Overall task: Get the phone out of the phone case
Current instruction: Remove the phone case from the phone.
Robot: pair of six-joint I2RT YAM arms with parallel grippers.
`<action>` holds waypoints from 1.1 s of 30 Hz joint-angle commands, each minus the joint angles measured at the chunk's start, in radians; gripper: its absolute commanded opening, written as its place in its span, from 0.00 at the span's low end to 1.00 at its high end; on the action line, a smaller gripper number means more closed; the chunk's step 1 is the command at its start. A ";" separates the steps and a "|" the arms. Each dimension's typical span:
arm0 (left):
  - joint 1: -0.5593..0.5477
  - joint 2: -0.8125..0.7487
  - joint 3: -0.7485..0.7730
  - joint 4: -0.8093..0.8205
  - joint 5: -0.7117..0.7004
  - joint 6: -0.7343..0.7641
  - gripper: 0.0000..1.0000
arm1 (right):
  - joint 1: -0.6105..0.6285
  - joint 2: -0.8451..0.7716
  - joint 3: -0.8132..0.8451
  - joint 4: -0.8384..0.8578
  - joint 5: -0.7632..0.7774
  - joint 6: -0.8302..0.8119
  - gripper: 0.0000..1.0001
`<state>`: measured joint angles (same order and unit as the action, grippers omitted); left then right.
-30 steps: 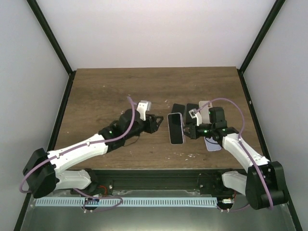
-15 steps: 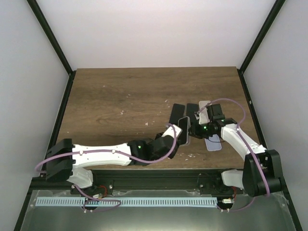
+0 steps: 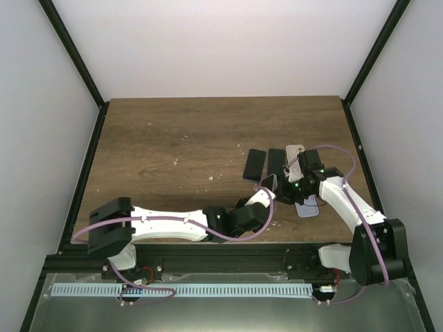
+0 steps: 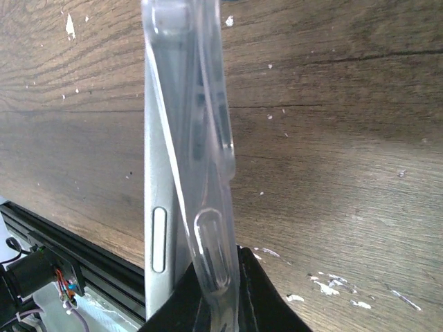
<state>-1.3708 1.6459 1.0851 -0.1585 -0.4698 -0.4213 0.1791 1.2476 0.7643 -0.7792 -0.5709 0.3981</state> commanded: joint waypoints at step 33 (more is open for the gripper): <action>-0.038 0.271 0.096 0.039 -0.113 0.002 0.36 | -0.009 -0.055 -0.201 0.246 -0.070 -0.001 0.01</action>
<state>-1.4090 1.8977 1.1469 -0.1062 -0.5102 -0.4152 0.1776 1.2301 0.5674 -0.5545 -0.5797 0.3935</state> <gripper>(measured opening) 0.370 0.056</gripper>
